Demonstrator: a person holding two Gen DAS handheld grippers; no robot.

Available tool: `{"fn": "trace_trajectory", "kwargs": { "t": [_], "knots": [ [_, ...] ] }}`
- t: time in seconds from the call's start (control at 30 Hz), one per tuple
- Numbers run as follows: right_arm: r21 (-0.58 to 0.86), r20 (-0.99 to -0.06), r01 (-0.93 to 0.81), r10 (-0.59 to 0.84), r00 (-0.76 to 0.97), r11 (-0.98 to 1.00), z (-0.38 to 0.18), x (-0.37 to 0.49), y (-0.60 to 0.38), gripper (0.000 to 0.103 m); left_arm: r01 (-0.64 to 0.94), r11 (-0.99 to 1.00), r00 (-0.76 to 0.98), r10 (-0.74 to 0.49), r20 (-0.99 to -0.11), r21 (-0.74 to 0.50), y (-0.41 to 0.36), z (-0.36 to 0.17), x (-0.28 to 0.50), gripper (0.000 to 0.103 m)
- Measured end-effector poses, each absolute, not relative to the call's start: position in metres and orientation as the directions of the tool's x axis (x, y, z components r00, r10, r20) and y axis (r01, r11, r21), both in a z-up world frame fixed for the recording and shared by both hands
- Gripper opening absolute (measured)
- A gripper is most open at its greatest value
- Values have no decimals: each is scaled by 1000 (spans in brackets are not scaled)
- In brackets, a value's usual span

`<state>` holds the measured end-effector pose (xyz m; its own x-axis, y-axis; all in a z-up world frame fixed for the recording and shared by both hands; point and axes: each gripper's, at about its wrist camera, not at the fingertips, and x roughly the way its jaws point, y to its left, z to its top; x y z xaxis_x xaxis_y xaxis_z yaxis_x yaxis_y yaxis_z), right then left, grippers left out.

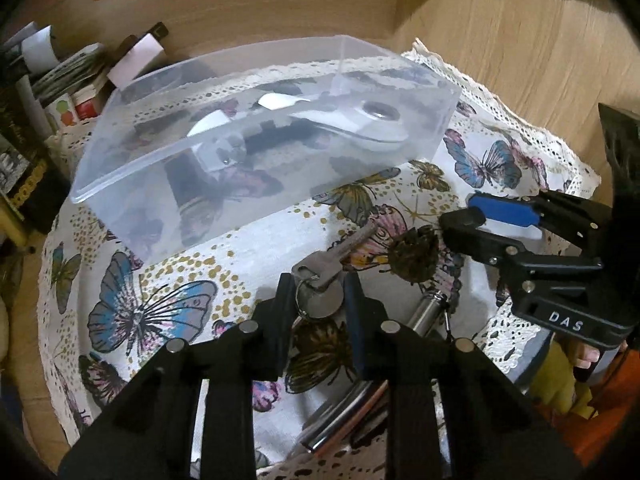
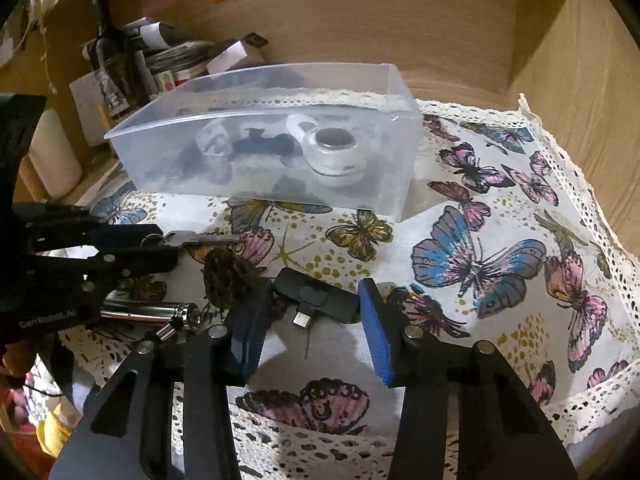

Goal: Organize rigid objects
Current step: 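Grasp the black USB adapter with the right tool while the left tool grasps the keys, then carry the adapter into the box and open the right tool while the left tool releases the keys there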

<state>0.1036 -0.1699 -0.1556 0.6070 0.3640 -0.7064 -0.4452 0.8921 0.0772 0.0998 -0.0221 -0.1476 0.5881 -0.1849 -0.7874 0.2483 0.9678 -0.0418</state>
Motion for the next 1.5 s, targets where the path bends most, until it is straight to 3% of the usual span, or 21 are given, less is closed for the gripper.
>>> {"fn": "trace_trajectory", "kwargs": {
  "t": [0.6, 0.93, 1.23, 1.5],
  "knots": [
    [81, -575, -413, 381, 724, 907, -98, 103, -184, 41, 176, 982, 769, -182, -613, -70, 4, -76, 79, 24],
    [68, -483, -449, 423, 767, 891, -62, 120, -166, 41, 95, 993, 836, -118, -536, -70, 29, -44, 92, 24],
    [52, -472, -493, 457, 754, 868, -53, 145, -137, 41, 15, 995, 831, -65, -553, -95, 54, -45, 131, 24],
    [26, -546, -527, 454, 704, 849, -72, 178, -107, 41, 6, 993, 778, -78, -624, -116, 57, -70, 164, 24]
  ]
}}
